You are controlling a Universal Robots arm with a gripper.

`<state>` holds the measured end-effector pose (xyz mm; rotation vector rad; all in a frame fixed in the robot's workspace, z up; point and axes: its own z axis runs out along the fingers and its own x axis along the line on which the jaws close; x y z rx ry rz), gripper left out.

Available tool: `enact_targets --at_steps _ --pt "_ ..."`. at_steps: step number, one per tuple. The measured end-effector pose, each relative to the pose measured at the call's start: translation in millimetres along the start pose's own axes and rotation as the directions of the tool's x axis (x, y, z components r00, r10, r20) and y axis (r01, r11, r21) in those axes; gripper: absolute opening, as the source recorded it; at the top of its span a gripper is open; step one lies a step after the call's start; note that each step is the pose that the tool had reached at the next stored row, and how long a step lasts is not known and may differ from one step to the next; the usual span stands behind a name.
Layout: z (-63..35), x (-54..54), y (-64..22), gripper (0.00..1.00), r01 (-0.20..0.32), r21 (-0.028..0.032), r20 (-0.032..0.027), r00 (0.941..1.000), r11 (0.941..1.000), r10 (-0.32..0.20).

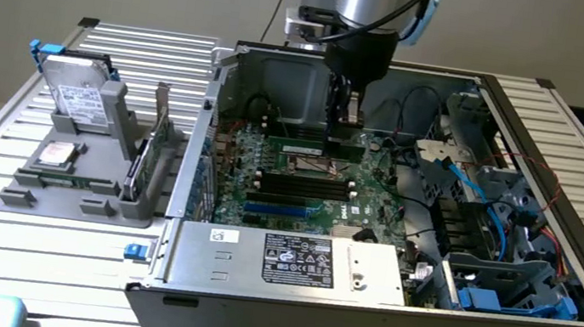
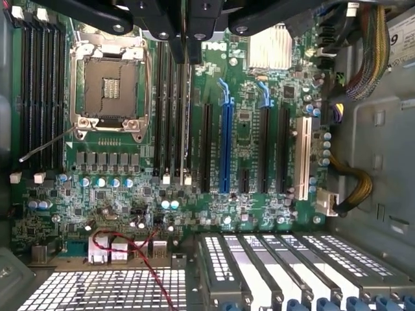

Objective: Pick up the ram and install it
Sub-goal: 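Insert the ram into the slot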

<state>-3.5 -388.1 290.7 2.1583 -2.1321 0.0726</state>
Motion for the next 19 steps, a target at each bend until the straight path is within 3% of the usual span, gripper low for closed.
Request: enact_targets --at_steps 6,12,14,19 --pt "10.5 -1.1 -0.4 0.13 0.000 0.0004 0.0003 1.0000 1.0000 0.000" --pt "17.3 -1.7 -0.5 0.13 0.000 0.0007 0.0132 0.9999 1.0000 0.000" --pt "18.1 -0.7 -0.6 0.13 0.001 0.0009 0.0218 0.9998 1.0000 -0.001" --pt "19.0 1.1 -0.6 0.13 0.001 0.0009 0.0232 0.9997 1.0000 -0.001"
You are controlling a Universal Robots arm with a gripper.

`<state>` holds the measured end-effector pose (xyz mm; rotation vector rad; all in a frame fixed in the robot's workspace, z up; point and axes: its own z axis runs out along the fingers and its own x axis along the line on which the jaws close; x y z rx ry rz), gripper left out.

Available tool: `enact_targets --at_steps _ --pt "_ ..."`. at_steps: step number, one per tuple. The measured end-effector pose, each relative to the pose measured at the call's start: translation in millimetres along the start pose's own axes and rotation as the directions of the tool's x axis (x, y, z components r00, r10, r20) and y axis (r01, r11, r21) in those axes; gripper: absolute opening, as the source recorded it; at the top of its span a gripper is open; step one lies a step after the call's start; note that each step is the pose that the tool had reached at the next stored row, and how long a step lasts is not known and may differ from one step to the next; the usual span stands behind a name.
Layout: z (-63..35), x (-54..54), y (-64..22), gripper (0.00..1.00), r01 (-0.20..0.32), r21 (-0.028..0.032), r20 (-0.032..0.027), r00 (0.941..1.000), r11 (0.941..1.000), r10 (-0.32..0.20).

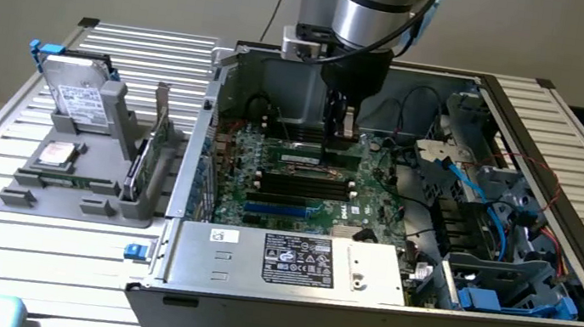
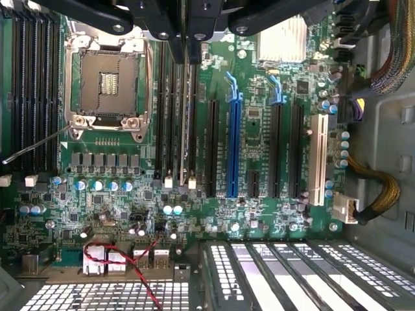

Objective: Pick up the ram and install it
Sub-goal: 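Insert the ram into the slot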

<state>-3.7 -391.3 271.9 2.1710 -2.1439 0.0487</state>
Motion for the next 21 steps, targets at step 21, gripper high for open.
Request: enact_targets --at_steps 21 --pt "9.0 8.2 0.0 0.13 -0.002 0.0000 0.0222 0.9998 1.0000 0.002"
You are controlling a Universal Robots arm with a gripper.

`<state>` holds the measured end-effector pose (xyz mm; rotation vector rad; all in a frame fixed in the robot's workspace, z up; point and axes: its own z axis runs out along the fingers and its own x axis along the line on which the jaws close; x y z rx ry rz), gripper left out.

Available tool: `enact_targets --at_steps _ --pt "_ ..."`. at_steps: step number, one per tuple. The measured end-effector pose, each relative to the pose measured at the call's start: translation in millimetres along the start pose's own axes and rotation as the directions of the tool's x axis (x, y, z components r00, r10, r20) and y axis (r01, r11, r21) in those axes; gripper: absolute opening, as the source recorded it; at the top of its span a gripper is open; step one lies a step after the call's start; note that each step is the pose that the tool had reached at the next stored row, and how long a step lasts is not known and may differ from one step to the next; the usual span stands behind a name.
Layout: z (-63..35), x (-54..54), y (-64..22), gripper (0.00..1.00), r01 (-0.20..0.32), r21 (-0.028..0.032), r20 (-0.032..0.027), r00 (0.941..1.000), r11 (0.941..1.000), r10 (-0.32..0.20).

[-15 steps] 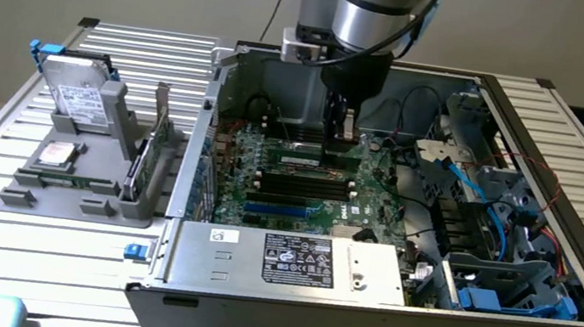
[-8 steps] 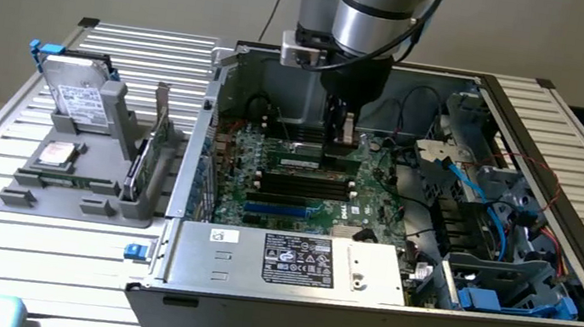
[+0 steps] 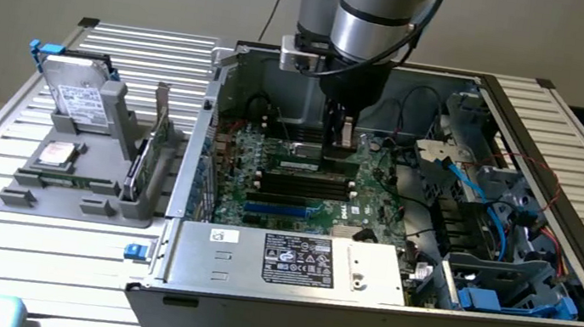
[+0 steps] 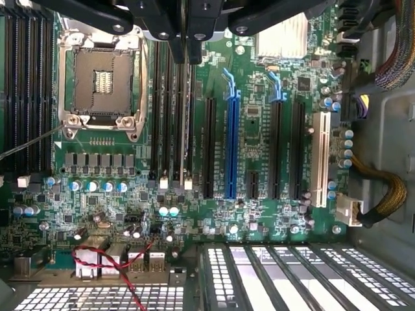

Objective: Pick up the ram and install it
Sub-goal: 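Insert the ram into the slot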

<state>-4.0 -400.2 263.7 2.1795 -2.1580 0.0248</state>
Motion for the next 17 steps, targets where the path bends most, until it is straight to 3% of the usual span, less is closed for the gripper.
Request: enact_targets --at_steps 2,5,8,12,17 --pt "2.3 -0.2 -0.1 0.13 0.000 0.0000 -0.0036 1.0000 1.0000 0.000" --pt "4.3 -0.9 -0.2 0.13 -0.001 -0.0002 -0.0161 0.9999 1.0000 0.001" --pt "4.8 -1.0 -0.2 0.13 -0.001 -0.0001 -0.0188 0.9998 1.0000 0.001" --pt "6.1 -3.8 -0.2 0.13 -0.001 -0.0003 -0.0284 0.9996 1.0000 0.001" --pt "6.8 -9.1 -0.1 0.13 -0.001 -0.0003 -0.0323 0.9995 1.0000 0.001"
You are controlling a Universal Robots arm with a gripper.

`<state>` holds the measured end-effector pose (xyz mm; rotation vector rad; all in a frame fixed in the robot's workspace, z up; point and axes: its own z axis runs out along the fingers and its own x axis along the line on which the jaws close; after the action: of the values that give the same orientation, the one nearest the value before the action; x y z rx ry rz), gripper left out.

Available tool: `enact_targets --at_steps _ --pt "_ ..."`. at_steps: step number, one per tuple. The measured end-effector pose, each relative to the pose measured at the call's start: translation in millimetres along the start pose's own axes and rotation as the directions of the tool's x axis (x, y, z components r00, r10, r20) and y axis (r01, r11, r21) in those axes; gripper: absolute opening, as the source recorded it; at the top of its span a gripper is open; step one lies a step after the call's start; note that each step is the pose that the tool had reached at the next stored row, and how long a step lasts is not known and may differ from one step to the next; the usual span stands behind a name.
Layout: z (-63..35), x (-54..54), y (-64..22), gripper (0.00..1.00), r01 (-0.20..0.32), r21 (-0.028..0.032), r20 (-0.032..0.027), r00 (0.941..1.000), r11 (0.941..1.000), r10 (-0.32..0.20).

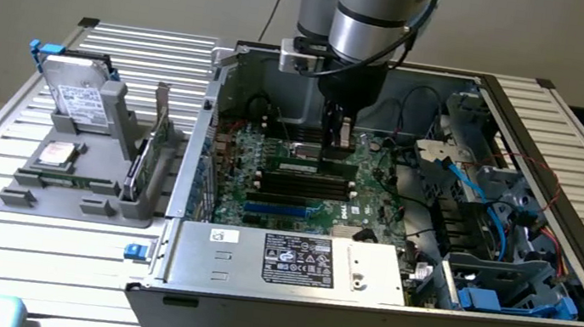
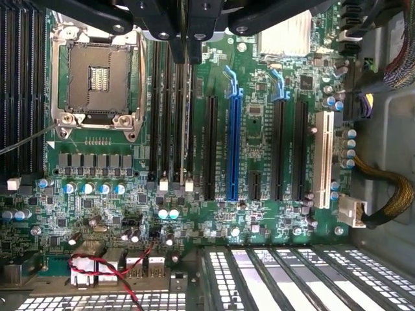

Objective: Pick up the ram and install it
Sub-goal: 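Insert the ram into the slot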

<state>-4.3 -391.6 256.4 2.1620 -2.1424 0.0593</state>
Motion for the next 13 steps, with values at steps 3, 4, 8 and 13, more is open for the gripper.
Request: enact_targets --at_steps 3,4,8,13 --pt "1.4 0.0 0.0 0.13 0.000 0.0000 -0.0016 1.0000 1.0000 0.000" --pt "2.3 -0.1 0.1 0.13 0.000 0.0000 -0.0031 1.0000 1.0000 0.000" --pt "6.7 -0.6 0.0 0.13 -0.001 -0.0001 -0.0138 0.9999 1.0000 0.001" --pt "10.5 -0.9 -0.1 0.13 -0.001 -0.0003 -0.0306 0.9995 1.0000 0.001"
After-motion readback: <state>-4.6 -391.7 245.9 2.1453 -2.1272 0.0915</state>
